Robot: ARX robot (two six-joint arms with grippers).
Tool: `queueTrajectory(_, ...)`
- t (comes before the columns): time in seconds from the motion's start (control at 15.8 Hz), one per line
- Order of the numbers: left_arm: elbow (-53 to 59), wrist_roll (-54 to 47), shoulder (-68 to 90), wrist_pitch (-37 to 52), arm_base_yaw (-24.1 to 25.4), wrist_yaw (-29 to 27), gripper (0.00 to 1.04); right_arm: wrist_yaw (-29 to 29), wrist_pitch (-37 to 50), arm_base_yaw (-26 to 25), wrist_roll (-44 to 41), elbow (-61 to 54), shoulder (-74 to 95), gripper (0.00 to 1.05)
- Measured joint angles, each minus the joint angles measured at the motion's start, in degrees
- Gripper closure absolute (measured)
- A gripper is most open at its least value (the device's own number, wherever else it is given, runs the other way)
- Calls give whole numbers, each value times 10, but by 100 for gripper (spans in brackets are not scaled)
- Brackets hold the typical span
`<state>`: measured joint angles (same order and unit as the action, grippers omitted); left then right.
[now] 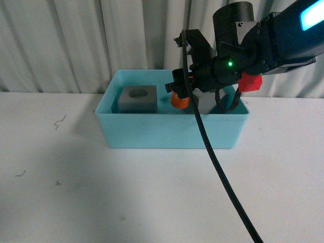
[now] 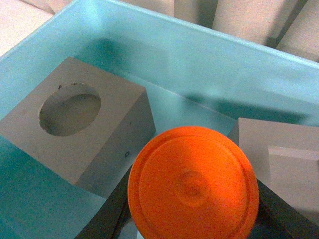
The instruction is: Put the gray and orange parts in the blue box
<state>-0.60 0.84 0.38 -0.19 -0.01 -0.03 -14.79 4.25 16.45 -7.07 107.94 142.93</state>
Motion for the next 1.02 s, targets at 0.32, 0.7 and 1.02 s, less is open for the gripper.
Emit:
queueTrajectory(0.32, 0, 0, 0, 0, 0, 0, 7, 3, -21, 1, 0, 37, 32, 58)
queueTrajectory(0.7, 0, 0, 0, 0, 0, 0, 7, 3, -21, 2, 0, 45, 32, 58)
queueTrajectory(1.02, 0, 0, 0, 0, 0, 0, 7, 3, -23, 4, 0, 50, 32, 58)
